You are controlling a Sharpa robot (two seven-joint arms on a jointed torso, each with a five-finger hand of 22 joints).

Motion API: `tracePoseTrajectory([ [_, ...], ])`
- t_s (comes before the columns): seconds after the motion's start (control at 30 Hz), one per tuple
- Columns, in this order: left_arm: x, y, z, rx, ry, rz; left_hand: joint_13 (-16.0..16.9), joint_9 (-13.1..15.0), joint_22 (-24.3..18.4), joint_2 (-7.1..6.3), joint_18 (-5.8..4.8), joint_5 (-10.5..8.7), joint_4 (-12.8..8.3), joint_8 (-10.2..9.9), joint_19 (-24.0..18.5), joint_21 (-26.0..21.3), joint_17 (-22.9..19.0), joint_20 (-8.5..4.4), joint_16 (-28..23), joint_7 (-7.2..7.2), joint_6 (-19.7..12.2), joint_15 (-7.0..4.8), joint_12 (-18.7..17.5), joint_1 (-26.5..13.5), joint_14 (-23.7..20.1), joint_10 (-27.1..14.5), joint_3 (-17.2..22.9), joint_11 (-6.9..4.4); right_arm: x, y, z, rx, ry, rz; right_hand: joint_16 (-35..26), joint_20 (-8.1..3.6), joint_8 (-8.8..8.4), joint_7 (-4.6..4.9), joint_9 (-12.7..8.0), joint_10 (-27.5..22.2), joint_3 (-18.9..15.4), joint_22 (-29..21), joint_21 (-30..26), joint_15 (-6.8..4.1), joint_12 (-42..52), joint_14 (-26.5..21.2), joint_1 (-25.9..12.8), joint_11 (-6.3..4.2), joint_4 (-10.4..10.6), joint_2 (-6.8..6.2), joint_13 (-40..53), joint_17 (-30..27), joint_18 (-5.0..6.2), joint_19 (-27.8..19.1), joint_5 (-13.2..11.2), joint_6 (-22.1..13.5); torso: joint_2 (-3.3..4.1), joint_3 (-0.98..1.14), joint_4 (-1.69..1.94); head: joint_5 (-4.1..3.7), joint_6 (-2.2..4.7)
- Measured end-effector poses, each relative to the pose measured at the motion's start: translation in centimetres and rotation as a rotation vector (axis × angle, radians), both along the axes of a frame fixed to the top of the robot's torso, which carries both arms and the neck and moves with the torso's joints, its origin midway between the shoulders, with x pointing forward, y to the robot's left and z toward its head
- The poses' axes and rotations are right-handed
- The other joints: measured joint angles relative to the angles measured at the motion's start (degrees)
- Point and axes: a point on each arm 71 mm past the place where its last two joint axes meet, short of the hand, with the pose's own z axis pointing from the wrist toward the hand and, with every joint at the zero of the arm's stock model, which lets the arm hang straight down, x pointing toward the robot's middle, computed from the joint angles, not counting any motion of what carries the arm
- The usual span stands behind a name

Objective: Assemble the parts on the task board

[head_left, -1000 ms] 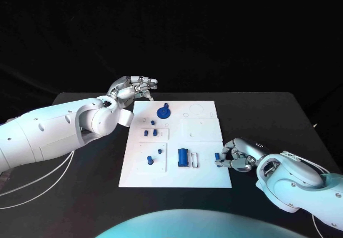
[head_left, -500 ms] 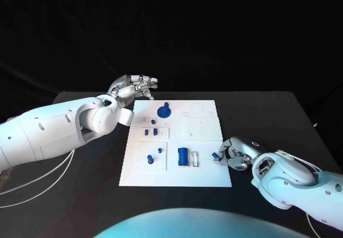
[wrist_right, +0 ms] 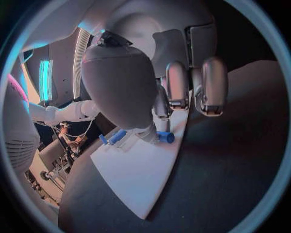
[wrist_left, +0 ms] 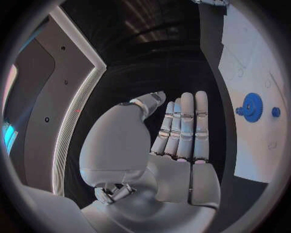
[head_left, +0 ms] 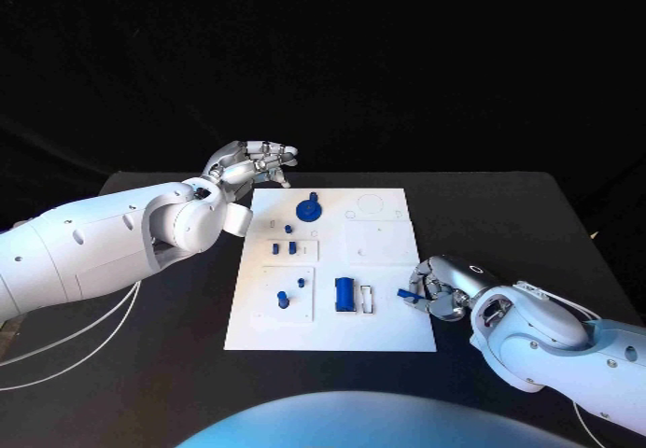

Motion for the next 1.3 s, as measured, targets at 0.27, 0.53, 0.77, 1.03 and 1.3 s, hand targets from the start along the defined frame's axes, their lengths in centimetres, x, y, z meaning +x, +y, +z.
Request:
tracePoseTrajectory([
  [0.27, 0.0, 0.0, 0.0, 0.000, 0.002, 0.000, 0.00, 0.04, 0.00, 0.00, 0.00, 0.00, 0.00, 0.00, 0.00, 0.00, 0.00, 0.00, 0.00, 0.00, 0.00, 0.00, 0.00, 0.00, 0.00, 0.00, 0.00, 0.00, -0.3, 0.2, 0.0, -0.004, 0.003, -0.008, 0.00, -0.15, 1.42, -0.22, 1.95, 0.20, 4.72, 0.00, 0.45, 0.00, -0.08, 0.00, -5.29, -0.22, -0.05, -1.64, 0.11, 0.00, 0.00, 0.15, 2.58, -0.21, 0.00, 0.01, -0.02, -0.19, 0.14],
  [0.53, 0.0, 0.0, 0.0, 0.001, 0.004, -0.001, -0.01, 0.04, 0.00, 0.00, 0.00, 0.00, 0.00, 0.00, 0.00, 0.00, 0.01, 0.00, 0.00, 0.00, 0.00, 0.00, 0.00, 0.00, 0.00, 0.00, 0.00, 0.00, -1.2, 1.6, 0.2, 0.027, 0.024, 0.005, 0.00, -0.15, 1.91, -0.18, 2.65, 0.20, 6.51, 0.04, 0.67, 0.00, 0.03, 0.00, -7.32, -0.21, -0.74, -1.51, 0.10, -0.01, 0.00, 0.15, 3.00, -0.25, 0.01, 0.04, 0.04, -0.26, 0.13],
  [0.77, 0.0, 0.0, 0.0, 0.002, 0.007, -0.001, -0.01, 0.03, -0.05, 0.00, 0.00, 0.00, 0.00, 0.00, 0.00, 0.00, -0.05, 0.00, 0.00, 0.00, 0.00, 0.00, 0.00, 0.00, 0.00, 0.00, 0.00, 0.00, -1.4, 2.9, 0.7, 0.072, 0.029, 0.006, 0.00, -0.36, 2.45, -0.03, 2.67, 0.62, 9.59, 0.04, 0.90, -0.22, 0.44, 0.22, -10.31, -0.20, -2.25, -1.48, 0.10, -0.01, 0.00, -0.07, 3.33, -0.40, 0.07, 0.04, 0.04, -0.33, 0.05],
  [1.03, 0.0, 0.0, -0.1, 0.003, 0.010, -0.002, -0.02, 0.03, -0.05, 0.00, 0.00, 0.00, 0.00, 0.00, 0.00, 0.00, -0.05, 0.00, 0.00, 0.00, 0.00, 0.00, 0.00, 0.00, 0.00, 0.00, 0.00, 0.00, -1.5, 4.2, 0.6, 0.117, 0.061, 0.001, 0.00, -0.35, 2.51, -0.01, 2.67, 0.82, 10.41, 0.03, 1.11, -0.22, 0.94, 0.22, -11.95, -0.40, -2.58, -1.37, 0.09, -0.02, 0.00, -0.08, 3.33, -0.42, 0.07, 0.03, 0.00, -0.30, -0.12],
  [1.3, 0.0, 0.0, -0.1, 0.004, 0.012, -0.002, -0.02, 0.02, -0.04, 0.00, 0.00, 0.00, 0.17, 0.00, 0.00, 0.00, -0.04, 0.00, 0.00, 0.19, -0.19, 0.00, 0.21, 0.00, 0.00, 0.00, 0.17, 0.00, -1.3, 4.9, 0.3, 0.139, 0.093, -0.009, 0.00, -0.34, 2.88, 0.01, 2.67, 1.66, 14.87, 0.02, 1.73, -0.22, 1.73, 0.22, -18.09, -0.43, -4.04, -0.37, 0.08, -0.02, 0.00, -0.08, 3.01, -0.39, 0.03, -0.01, 0.04, -0.33, -0.18],
])
